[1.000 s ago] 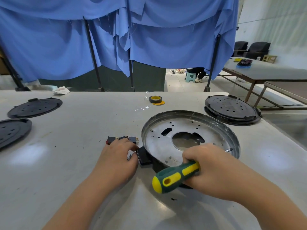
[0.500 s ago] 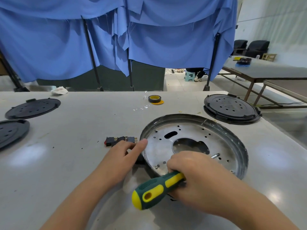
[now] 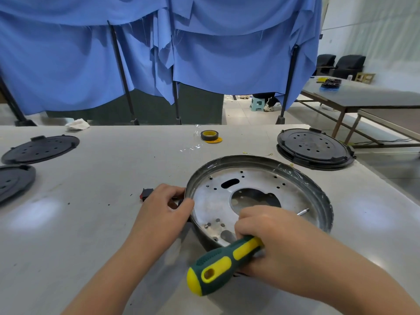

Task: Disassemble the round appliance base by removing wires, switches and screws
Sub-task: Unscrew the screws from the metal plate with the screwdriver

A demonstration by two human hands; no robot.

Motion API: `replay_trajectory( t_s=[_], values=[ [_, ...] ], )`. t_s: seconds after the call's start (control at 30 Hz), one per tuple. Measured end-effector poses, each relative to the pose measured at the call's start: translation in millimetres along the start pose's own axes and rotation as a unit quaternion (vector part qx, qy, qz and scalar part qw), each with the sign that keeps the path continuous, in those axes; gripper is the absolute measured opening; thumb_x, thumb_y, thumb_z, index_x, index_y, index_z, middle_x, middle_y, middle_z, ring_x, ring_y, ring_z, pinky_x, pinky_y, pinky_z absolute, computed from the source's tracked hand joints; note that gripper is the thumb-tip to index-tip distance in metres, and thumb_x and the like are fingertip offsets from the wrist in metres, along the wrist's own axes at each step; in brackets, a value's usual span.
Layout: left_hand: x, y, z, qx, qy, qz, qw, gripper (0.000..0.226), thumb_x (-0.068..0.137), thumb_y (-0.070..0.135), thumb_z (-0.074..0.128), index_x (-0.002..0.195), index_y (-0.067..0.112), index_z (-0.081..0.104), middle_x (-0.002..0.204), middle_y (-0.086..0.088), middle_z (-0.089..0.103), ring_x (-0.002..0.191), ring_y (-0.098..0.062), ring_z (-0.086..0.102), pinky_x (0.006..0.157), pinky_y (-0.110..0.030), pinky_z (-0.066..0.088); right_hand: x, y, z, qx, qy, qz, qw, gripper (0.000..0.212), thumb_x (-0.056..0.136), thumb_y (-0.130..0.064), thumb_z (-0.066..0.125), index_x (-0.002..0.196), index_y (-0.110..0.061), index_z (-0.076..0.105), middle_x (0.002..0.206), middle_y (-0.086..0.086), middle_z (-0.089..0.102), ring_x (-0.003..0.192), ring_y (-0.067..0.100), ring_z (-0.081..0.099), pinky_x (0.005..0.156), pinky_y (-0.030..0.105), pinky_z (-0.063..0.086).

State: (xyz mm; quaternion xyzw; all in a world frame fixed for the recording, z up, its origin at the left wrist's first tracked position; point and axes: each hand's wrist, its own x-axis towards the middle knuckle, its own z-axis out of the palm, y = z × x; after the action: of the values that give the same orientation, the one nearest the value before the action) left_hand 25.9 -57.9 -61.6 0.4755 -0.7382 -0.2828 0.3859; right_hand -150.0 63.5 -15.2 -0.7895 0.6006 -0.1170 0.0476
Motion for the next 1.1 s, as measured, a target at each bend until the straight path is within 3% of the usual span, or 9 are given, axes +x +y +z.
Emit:
replay_trajectory(
  t_s=[0.1,0.23,0.4,0.5,0.7,0.83,0.9,1.03,1.1],
  values=[
    [5,-2,-2,-0.014,-0.003,0.0,1.0,0.021,0.083,0.018,0.059,0.077,0.038,0.064,0.093,0.011,0.062,0.085,-0.002,0.058,0.075,-0.022,0.045,-4,5,-6,0.015,-0.016,0.024,0.999,0.031,0.069,-0.057,0.054,0.07,-0.026,0.048,0.075,-0.008,0.05,0.072,0.009,0.05,0.063,0.035,0.047],
    [9,-4,-3,-0.017,-0.005,0.005,1.0,0.032,0.086,0.013,0.057,0.069,0.039,0.062,0.087,0.013,0.062,0.086,0.006,0.055,0.068,-0.005,0.037,-9,9,-12,0.025,-0.036,0.049,0.998,0.031,0.066,-0.056,0.054,0.08,-0.028,0.055,0.073,-0.006,0.058,0.068,0.01,0.056,0.062,0.042,0.052],
    [8,-3,-2,-0.023,-0.013,-0.004,1.0,0.028,0.088,0.021,0.058,0.076,0.046,0.06,0.093,0.014,0.06,0.091,-0.002,0.056,0.075,-0.019,0.039,-8,6,-11,0.023,-0.032,0.047,0.998,0.027,0.07,-0.047,0.055,0.075,-0.021,0.051,0.068,0.0,0.056,0.065,0.016,0.054,0.061,0.044,0.05],
    [4,2,-2,-0.034,-0.027,-0.03,0.999,0.011,0.076,0.042,0.061,0.085,0.048,0.057,0.101,0.014,0.057,0.099,-0.011,0.055,0.085,-0.029,0.043,-4,3,-7,0.012,-0.01,0.04,0.999,0.025,0.07,-0.048,0.05,0.071,-0.023,0.046,0.068,-0.001,0.055,0.066,0.016,0.052,0.061,0.041,0.048],
    [-5,7,0,-0.042,-0.072,-0.069,0.994,0.055,0.061,0.046,0.061,0.115,0.047,0.05,0.122,0.006,0.053,0.12,-0.017,0.047,0.103,-0.041,0.04,7,-4,11,0.01,0.068,0.011,0.998,0.029,0.077,-0.04,0.055,0.063,-0.024,0.035,0.07,-0.005,0.046,0.068,0.015,0.044,0.058,0.034,0.039],
    [-6,7,2,-0.059,-0.078,-0.08,0.992,0.07,0.058,0.039,0.059,0.128,0.041,0.049,0.127,0.007,0.053,0.124,-0.017,0.046,0.103,-0.044,0.042,9,-5,14,0.02,0.102,0.0,0.995,0.023,0.074,-0.036,0.06,0.067,-0.025,0.041,0.072,-0.006,0.047,0.073,0.013,0.042,0.06,0.032,0.039],
    [-7,7,2,-0.068,-0.075,-0.078,0.992,0.073,0.057,0.039,0.057,0.129,0.038,0.05,0.128,0.006,0.054,0.123,-0.018,0.048,0.103,-0.046,0.043,8,-4,11,0.025,0.116,-0.012,0.993,0.023,0.072,-0.041,0.061,0.069,-0.023,0.048,0.073,-0.007,0.049,0.074,0.011,0.042,0.062,0.031,0.04],
    [-8,8,3,-0.086,-0.079,-0.069,0.991,0.074,0.058,0.041,0.067,0.13,0.034,0.051,0.129,0.0,0.055,0.125,-0.022,0.048,0.104,-0.048,0.041,2,0,-2,0.092,0.145,-0.017,0.985,0.045,0.071,-0.07,0.052,0.075,-0.026,0.051,0.078,-0.011,0.046,0.083,0.007,0.046,0.07,0.023,0.038],
    [-8,8,2,-0.09,-0.086,-0.064,0.99,0.077,0.055,0.049,0.068,0.129,0.034,0.053,0.127,0.001,0.059,0.123,-0.023,0.051,0.103,-0.049,0.043,1,5,-7,0.117,0.164,-0.014,0.979,0.04,0.076,-0.069,0.046,0.082,-0.03,0.051,0.085,-0.014,0.046,0.089,0.006,0.046,0.073,0.02,0.037]
  ],
)
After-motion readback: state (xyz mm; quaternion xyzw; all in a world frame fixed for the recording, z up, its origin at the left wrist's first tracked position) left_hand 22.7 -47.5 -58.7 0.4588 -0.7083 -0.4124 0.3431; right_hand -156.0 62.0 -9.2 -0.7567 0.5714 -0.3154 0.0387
